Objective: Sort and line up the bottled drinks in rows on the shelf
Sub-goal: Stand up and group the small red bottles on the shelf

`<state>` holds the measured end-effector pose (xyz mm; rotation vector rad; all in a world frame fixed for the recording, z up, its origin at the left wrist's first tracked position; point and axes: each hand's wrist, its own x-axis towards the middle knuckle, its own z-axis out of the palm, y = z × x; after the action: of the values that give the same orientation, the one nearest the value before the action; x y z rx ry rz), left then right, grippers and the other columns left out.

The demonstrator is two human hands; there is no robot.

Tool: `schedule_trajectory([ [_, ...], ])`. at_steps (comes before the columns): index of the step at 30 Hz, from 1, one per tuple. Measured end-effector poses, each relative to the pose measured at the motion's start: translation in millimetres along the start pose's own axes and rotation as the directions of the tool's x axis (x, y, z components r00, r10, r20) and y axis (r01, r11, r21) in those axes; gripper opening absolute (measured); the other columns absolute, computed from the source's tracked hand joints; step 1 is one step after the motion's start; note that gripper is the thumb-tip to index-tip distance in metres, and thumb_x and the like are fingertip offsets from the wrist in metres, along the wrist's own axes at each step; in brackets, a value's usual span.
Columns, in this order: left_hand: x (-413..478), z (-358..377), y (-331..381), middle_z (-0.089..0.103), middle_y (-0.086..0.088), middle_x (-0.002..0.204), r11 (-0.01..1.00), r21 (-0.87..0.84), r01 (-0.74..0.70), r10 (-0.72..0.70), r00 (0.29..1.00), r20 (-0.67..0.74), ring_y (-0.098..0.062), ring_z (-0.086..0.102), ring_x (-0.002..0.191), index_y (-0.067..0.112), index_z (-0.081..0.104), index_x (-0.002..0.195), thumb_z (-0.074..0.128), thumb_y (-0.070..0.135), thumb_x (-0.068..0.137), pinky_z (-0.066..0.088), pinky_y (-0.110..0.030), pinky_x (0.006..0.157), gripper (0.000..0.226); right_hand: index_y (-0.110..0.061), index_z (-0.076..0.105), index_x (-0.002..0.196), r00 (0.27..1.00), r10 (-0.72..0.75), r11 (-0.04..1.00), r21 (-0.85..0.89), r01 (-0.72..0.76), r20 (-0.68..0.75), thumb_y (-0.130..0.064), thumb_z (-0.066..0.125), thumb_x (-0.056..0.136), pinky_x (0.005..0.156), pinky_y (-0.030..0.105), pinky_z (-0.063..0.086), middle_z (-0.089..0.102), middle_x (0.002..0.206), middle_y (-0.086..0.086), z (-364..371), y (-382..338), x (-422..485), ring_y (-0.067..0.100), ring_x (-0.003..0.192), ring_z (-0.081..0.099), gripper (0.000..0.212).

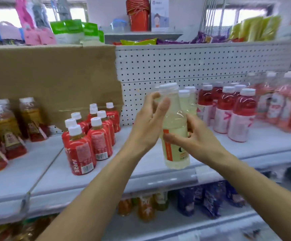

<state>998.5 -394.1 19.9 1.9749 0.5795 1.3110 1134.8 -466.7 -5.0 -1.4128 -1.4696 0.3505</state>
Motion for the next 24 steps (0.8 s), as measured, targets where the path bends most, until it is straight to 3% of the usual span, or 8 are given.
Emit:
schedule_trajectory([
  [2, 6, 28, -13, 0.060, 0.004, 0.128, 0.996, 0.082, 0.042, -0.045, 0.999, 0.025, -0.008, 0.057, 0.114, 0.021, 0.042, 0.144, 0.047, 0.051, 0.098, 0.046, -0.032, 0.096, 0.054, -0.031, 0.055, 0.117, 0.994, 0.041, 0.999, -0.022, -0.044, -0.099, -0.051, 0.080, 0.068, 0.088, 0.044, 0.055, 0.069, 0.107, -0.012, -22, 21, 4, 0.005, 0.097, 0.066, 0.059],
  [4, 14, 48, -28, 0.046, -0.001, 0.147, 0.968, 0.246, 0.049, -0.061, 0.997, 0.043, -0.013, 0.044, 0.133, 0.017, 0.034, 0.151, 0.052, 0.036, 0.100, 0.036, -0.035, 0.112, 0.057, -0.029, 0.050, 0.116, 0.978, 0.091, 0.993, -0.054, -0.103, -0.187, -0.049, 0.081, 0.070, 0.087, 0.045, 0.055, 0.067, 0.101, -0.016, -40, 37, 10, 0.005, 0.094, 0.066, 0.059],
  [7, 25, 66, -42, 0.029, -0.004, 0.158, 0.873, 0.488, 0.007, -0.064, 0.993, 0.100, -0.020, 0.025, 0.146, 0.015, 0.022, 0.156, 0.055, 0.031, 0.099, 0.021, -0.035, 0.120, 0.068, -0.026, 0.045, 0.116, 0.956, 0.144, 0.978, -0.113, -0.178, -0.257, -0.042, 0.083, 0.072, 0.089, 0.046, 0.054, 0.063, 0.096, -0.018, -55, 61, 27, 0.010, 0.094, 0.066, 0.060],
  [13, 28, 73, -58, 0.020, -0.008, 0.163, 0.756, 0.654, 0.026, -0.205, 0.958, 0.200, -0.027, 0.019, 0.149, 0.016, 0.012, 0.158, 0.056, 0.032, 0.097, 0.020, -0.043, 0.121, 0.077, -0.023, 0.050, 0.118, 0.944, 0.238, 0.958, -0.104, -0.267, -0.228, -0.043, 0.084, 0.071, 0.094, 0.049, 0.052, 0.067, 0.108, -0.008, -51, 94, 47, 0.017, 0.100, 0.067, 0.061],
  [15, 23, 68, -57, 0.024, -0.008, 0.161, 0.741, 0.670, 0.031, -0.229, 0.951, 0.209, -0.027, 0.022, 0.147, 0.016, 0.016, 0.158, 0.057, 0.033, 0.096, 0.022, -0.045, 0.120, 0.076, -0.025, 0.054, 0.122, 0.958, 0.224, 0.958, -0.137, -0.250, -0.180, -0.042, 0.082, 0.069, 0.094, 0.048, 0.053, 0.067, 0.113, -0.007, -50, 93, 48, 0.014, 0.103, 0.067, 0.063],
  [17, 14, 62, -51, 0.032, -0.008, 0.158, 0.718, 0.696, 0.026, -0.253, 0.941, 0.225, -0.028, 0.026, 0.145, 0.016, 0.023, 0.156, 0.058, 0.035, 0.096, 0.028, -0.046, 0.117, 0.071, -0.024, 0.045, 0.133, 0.964, 0.214, 0.958, -0.160, -0.238, -0.157, -0.031, 0.081, 0.074, 0.098, 0.047, 0.049, 0.059, 0.125, -0.003, -45, 83, 39, 0.017, 0.112, 0.061, 0.069],
  [20, -8, 49, -39, 0.041, -0.007, 0.154, 0.705, 0.709, -0.006, -0.252, 0.932, 0.259, -0.026, 0.033, 0.141, 0.017, 0.028, 0.155, 0.056, 0.038, 0.098, 0.031, -0.047, 0.115, 0.066, -0.024, 0.032, 0.138, 0.954, 0.183, 0.957, -0.179, -0.228, -0.237, -0.023, 0.075, 0.080, 0.100, 0.053, 0.045, 0.050, 0.132, 0.002, -33, 74, 12, 0.025, 0.121, 0.051, 0.072],
  [24, -52, 16, -29, 0.047, 0.001, 0.150, 0.727, 0.686, -0.029, -0.189, 0.952, 0.240, -0.021, 0.041, 0.136, 0.023, 0.035, 0.152, 0.054, 0.040, 0.099, 0.032, -0.044, 0.114, 0.059, -0.022, 0.036, 0.144, 0.973, 0.097, 0.940, -0.301, -0.159, -0.210, -0.022, 0.072, 0.084, 0.108, 0.052, 0.036, 0.044, 0.141, 0.009, 6, 50, -28, 0.028, 0.130, 0.041, 0.070],
])
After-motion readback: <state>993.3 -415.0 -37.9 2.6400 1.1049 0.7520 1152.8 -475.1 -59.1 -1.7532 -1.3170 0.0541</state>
